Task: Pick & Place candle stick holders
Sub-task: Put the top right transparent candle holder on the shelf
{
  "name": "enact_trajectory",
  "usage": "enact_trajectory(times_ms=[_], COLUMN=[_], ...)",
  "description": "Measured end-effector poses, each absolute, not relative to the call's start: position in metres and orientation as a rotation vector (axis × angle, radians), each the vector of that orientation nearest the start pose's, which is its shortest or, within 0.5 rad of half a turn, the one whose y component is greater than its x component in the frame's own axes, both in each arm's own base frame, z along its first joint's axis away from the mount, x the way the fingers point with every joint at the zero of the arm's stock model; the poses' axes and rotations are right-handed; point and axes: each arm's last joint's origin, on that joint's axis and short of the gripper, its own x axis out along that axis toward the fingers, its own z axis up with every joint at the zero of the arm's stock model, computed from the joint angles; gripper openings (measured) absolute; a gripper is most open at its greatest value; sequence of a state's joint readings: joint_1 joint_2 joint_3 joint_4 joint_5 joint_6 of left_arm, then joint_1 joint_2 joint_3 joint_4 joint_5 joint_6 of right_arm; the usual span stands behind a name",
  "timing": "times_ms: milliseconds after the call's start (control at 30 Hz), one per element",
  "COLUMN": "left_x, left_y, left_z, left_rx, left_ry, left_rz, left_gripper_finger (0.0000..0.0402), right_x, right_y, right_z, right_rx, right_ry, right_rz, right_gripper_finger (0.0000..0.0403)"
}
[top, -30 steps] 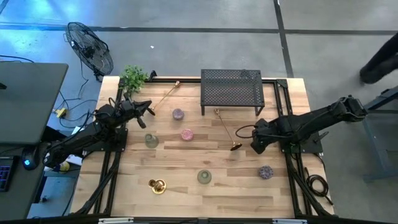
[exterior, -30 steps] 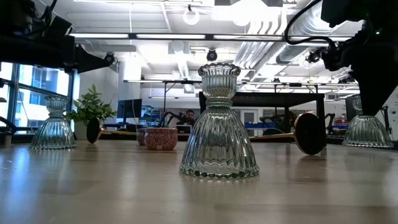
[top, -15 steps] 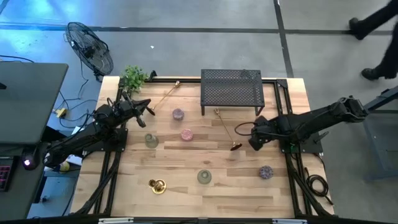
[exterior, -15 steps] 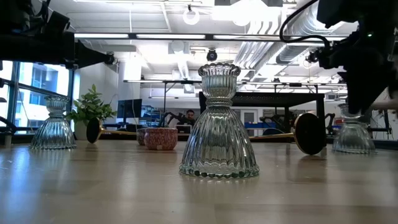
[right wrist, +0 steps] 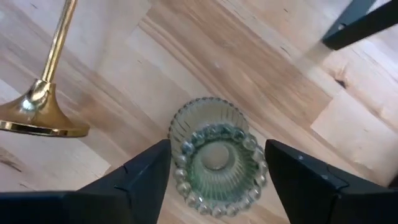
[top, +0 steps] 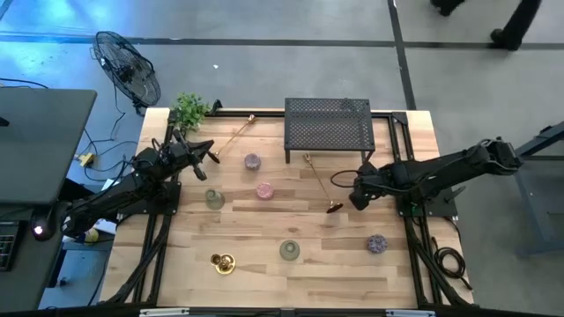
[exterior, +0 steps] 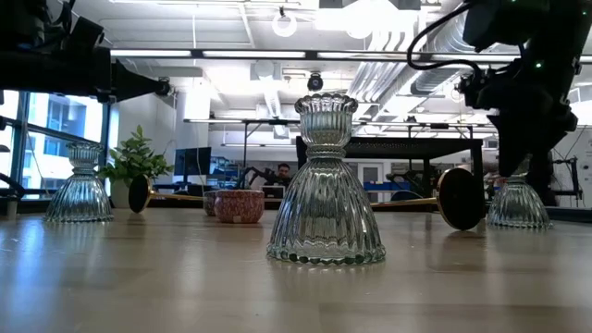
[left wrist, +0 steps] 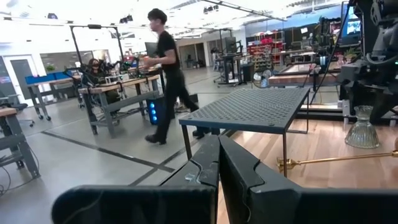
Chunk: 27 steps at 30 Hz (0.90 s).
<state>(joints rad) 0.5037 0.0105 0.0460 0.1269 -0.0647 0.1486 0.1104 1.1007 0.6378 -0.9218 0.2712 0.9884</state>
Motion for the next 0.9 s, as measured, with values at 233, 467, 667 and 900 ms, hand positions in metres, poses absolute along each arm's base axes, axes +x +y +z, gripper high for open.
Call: enact_trajectory(times_ms=[233,467,667,900], left_x=[0.082,0.082,0.082,0.082], left_y=[0.047,0.047,0.047,0.047], left_z=[0.190,0.190,0.190,0.190], left_rx=[0.173,0.158,0.158,0.158], left_ry=[-0.117,-0.121,-0.121,-0.122], left_rz=[0.577,0.576,0.576,0.576], left_gripper_finger=[0.0001,0.0001,0.0001,0.0001], right_x=[0.164,0.171,0.183,0.191], right_y=[0.012,0.014,0.017,0.014], right_z=[0.189,0.204,0.245,0.318], right_rx=[0.587,0.601,0.646,0.567], right_ry=[1.165,1.174,1.128,0.951], right_rz=[-0.746,-0.663,-0.552,-0.484], right_gripper_finger=[0.0164,0.0152,0.0161,0.0154])
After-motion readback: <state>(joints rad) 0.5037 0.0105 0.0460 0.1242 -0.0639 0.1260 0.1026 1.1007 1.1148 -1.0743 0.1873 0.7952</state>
